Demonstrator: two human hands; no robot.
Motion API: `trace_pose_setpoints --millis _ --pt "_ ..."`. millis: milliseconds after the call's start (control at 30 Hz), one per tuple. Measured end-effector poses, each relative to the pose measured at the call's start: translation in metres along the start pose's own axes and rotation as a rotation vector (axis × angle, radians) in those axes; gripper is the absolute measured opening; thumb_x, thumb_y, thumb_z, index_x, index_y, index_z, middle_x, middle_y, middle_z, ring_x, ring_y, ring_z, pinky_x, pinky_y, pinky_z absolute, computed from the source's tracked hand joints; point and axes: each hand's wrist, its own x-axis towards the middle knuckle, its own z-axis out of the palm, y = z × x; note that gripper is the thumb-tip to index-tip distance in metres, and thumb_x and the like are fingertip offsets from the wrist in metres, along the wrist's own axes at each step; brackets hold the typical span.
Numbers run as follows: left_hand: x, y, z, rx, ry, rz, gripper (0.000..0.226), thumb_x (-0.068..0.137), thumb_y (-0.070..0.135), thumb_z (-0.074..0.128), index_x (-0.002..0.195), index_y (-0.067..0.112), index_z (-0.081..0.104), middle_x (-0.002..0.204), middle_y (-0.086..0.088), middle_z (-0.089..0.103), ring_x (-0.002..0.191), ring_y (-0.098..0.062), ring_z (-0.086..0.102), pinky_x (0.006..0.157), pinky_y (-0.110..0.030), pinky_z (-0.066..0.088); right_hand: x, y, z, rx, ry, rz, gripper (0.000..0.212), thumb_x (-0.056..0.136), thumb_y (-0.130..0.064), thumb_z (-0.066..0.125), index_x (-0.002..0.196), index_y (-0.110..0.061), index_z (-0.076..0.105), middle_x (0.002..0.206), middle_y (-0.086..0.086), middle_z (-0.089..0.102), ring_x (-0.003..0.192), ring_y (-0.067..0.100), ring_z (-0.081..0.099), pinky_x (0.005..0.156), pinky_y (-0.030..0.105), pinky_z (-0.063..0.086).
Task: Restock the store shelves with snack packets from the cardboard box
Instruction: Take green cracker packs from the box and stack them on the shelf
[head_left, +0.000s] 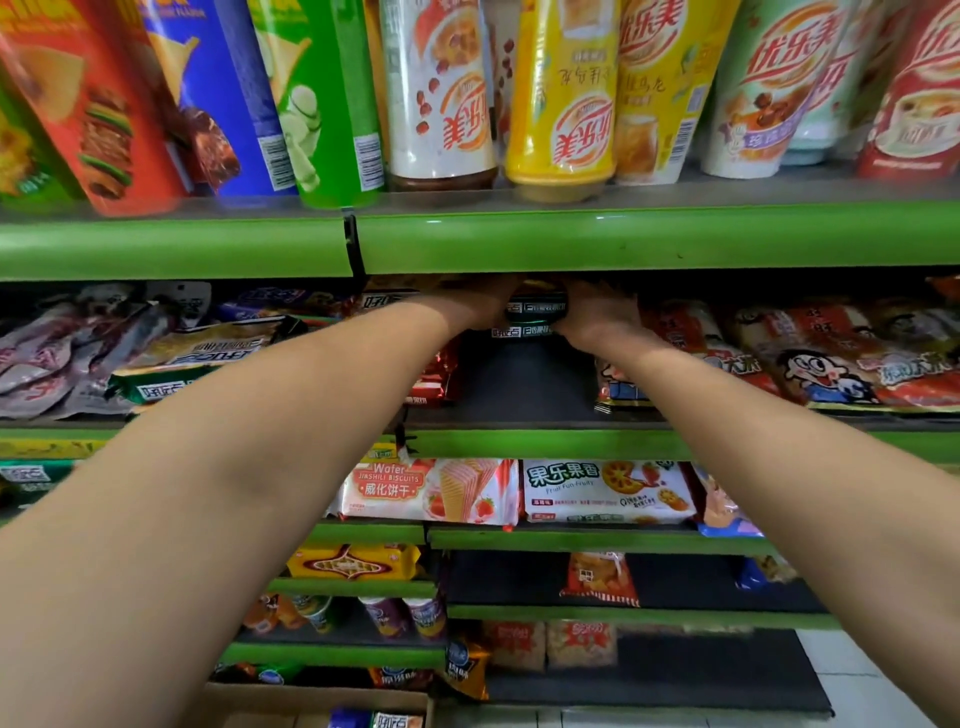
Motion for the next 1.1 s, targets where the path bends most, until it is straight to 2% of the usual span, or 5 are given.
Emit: trace_pose_setpoints --millis 433,633,767,967,1100 --pt "0.009 -0.012 0.001 -0.121 -0.063 -0.083 0.064 0.093 0.015 0.07 0.148 0.002 0.04 0.148 -0.021 0.047 0.137 -0.035 0.045 0.111 -0.04 0.035 0.027 0.014 0.007 0.276 -0.241 -0.083 0.059 0.099 -0.025 0.061 0.152 -0.016 0.037 0.153 0.011 0.044 0.139 0.027 0.042 0.108 0.029 0.03" --pt "-0.028 -0.006 -0.024 -0.22 -0.025 -0.119 0.052 0.1 0.027 0.06 0.147 0.01 0.044 0.15 -0.014 0.048 0.137 -0.03 0.044 0.11 -0.031 0.03 0.031 0.011 0.007 0.324 -0.246 -0.052 0.062 0.104 -0.049 0.042 0.157 -0.02 0.027 0.162 0.01 0.031 0.147 0.028 0.031 0.117 0.035 0.025" --pt "-0.074 -0.024 -0.043 -0.295 -0.136 -0.227 0.057 0.105 0.045 0.044 0.156 0.021 0.035 0.162 -0.005 0.033 0.148 -0.025 0.033 0.121 -0.035 0.023 0.03 0.004 0.011 0.29 -0.21 -0.023 0.066 0.104 -0.049 0.039 0.158 -0.015 0.022 0.163 0.013 0.026 0.148 0.03 0.029 0.118 0.036 0.024" --pt "-0.123 -0.058 -0.04 -0.239 0.042 -0.56 0.058 0.102 0.05 0.048 0.147 0.013 0.047 0.151 -0.018 0.047 0.128 -0.032 0.052 0.102 -0.034 0.041 -0.012 -0.016 0.01 0.081 0.096 0.057 0.064 0.098 -0.045 0.051 0.15 -0.012 0.034 0.154 0.02 0.038 0.139 0.04 0.039 0.114 0.048 0.034" --pt "-0.139 -0.067 -0.027 -0.504 0.155 -0.623 0.049 0.103 0.037 0.053 0.144 0.012 0.048 0.146 -0.016 0.053 0.126 -0.033 0.054 0.098 -0.032 0.042 -0.055 -0.062 0.02 0.546 -0.035 -0.001 0.072 0.099 -0.049 0.05 0.158 -0.019 0.021 0.164 0.011 0.023 0.15 0.029 0.025 0.12 0.039 0.024"
